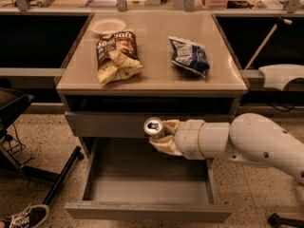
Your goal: Pick redbull can from middle drawer and place on counter
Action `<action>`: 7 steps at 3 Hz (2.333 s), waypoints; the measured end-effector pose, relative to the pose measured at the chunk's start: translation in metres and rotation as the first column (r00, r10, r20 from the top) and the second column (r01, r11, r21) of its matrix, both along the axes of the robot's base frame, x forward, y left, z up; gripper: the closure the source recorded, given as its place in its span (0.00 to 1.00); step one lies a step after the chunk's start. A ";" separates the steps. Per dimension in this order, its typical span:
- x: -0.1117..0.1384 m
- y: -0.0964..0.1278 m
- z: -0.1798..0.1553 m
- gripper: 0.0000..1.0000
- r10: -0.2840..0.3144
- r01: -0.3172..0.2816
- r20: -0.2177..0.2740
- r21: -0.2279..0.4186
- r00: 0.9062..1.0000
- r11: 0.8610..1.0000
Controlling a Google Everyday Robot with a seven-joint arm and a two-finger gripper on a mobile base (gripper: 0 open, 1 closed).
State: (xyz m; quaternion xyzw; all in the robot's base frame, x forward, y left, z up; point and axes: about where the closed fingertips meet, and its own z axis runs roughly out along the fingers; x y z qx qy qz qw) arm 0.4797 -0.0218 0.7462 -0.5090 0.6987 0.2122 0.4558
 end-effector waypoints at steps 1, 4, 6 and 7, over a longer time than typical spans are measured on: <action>0.023 -0.015 0.035 1.00 -0.011 0.011 0.017 -0.019 1.000 1.000; 0.156 -0.032 0.224 1.00 -0.102 0.109 0.087 -0.080 0.991 0.991; 0.173 -0.020 0.254 1.00 -0.106 0.110 0.122 -0.022 0.987 0.994; 0.218 -0.021 0.242 1.00 -0.143 0.146 0.123 -0.013 0.982 0.989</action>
Offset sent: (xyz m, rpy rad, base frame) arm 0.1540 -0.0847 0.2534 -0.0884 -0.1091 -0.1354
